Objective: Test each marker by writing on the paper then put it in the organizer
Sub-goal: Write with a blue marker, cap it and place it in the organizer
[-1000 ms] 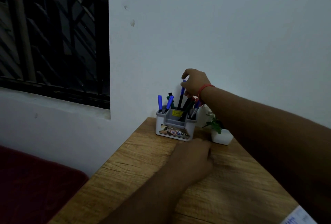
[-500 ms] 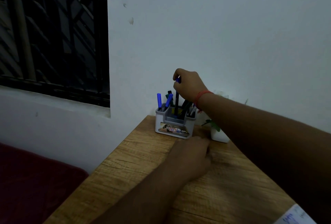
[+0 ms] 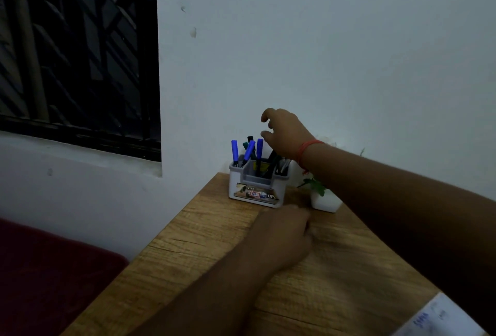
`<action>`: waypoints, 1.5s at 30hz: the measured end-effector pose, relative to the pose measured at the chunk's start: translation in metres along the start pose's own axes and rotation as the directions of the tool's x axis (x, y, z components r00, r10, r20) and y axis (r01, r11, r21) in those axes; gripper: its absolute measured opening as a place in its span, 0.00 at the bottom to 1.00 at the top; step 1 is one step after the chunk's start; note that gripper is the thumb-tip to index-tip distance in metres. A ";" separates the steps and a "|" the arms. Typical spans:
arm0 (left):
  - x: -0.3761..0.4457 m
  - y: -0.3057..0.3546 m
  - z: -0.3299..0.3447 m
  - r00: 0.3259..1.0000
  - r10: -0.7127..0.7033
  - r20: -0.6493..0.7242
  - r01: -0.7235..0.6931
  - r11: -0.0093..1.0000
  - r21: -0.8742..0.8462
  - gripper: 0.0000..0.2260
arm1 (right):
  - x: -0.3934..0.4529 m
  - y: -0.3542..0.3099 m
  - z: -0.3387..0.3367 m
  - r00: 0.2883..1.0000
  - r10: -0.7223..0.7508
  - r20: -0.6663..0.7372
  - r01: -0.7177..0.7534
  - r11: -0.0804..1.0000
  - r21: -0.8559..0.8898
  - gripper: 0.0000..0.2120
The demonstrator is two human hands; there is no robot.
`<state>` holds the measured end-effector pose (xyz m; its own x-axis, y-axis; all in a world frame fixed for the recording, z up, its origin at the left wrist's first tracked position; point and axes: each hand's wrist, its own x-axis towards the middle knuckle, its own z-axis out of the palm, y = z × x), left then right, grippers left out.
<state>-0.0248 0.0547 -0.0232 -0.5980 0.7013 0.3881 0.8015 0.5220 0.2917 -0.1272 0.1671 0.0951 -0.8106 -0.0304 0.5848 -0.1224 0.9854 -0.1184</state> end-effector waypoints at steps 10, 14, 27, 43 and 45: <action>-0.001 0.000 -0.005 0.999 -0.004 0.050 0.005 1.000 -0.027 0.08 | -0.179 0.048 -0.093 0.980 -0.198 0.017 0.196 0.976 0.100 0.06; -0.004 0.010 -0.011 0.992 0.045 0.115 -0.038 0.997 -0.060 0.08 | -0.271 0.104 -0.126 0.970 -0.051 0.237 0.029 0.995 0.097 0.14; -0.039 0.096 -0.002 0.853 0.342 0.394 -0.364 0.931 -0.019 0.29 | -0.346 0.157 -0.132 0.876 0.041 0.481 -0.060 0.998 0.024 0.23; -0.021 0.054 0.009 0.894 0.214 0.394 -0.229 0.973 -0.010 0.22 | -0.353 0.170 -0.149 0.793 0.123 0.597 -0.144 0.990 -0.013 0.22; -0.021 0.054 0.009 0.892 0.211 0.399 -0.223 0.975 -0.018 0.23 | -0.353 0.171 -0.148 0.785 0.129 0.606 -0.156 0.988 -0.009 0.22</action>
<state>0.0309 0.0726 -0.0235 -0.3636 0.9297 0.0589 0.9143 0.3441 0.2135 0.2230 0.3714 -0.0128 -0.9991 0.0021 -0.0427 0.0107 0.9794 -0.2014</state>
